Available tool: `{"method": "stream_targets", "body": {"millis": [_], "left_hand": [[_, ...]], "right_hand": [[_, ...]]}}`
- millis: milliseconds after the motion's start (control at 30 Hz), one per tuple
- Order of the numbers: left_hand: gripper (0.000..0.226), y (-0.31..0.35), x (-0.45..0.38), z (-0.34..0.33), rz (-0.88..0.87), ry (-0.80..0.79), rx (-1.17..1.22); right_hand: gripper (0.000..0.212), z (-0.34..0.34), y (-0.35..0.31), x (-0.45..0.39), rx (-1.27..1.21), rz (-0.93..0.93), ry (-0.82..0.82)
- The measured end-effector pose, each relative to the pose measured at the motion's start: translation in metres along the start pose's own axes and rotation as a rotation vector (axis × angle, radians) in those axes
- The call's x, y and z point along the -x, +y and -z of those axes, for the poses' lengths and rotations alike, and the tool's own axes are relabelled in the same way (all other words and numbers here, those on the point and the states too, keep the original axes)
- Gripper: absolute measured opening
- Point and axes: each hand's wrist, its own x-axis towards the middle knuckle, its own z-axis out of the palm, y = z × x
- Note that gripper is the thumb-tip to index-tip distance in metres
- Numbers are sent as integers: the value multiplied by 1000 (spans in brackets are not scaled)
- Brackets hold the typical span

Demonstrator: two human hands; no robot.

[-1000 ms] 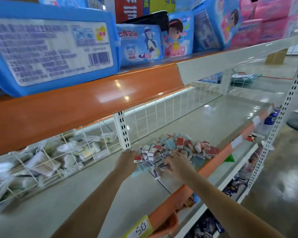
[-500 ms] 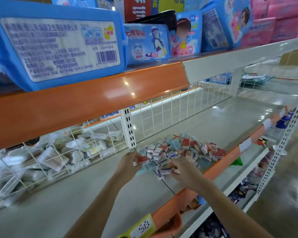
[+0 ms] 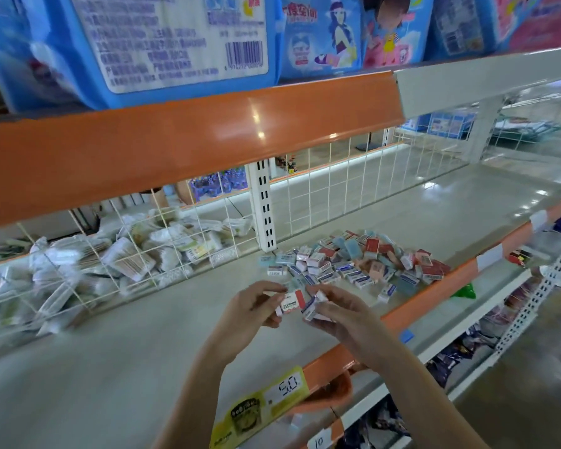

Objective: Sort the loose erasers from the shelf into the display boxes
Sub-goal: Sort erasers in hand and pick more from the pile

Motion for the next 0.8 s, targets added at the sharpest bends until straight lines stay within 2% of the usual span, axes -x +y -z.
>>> {"method": "stream_targets", "body": {"millis": [133,433,567,667,800], "left_hand": [[9,-3,9,0,53,39,103],[12,-10,15,-2,159,67,186],[13,-15,17,-1,197,79,231],[20,-21,21,2,213,17,239],[32,-29,26,6,175,-29,143]], "right_hand": [[18,-6,2,3,-129,-73,16],[15,-14,13,3,-18,-62,96],[24,-15,17,3,31,-69,84],[37,-14,20,3,88,-79,69],[37,-18,20,6,235,-53,61]]}}
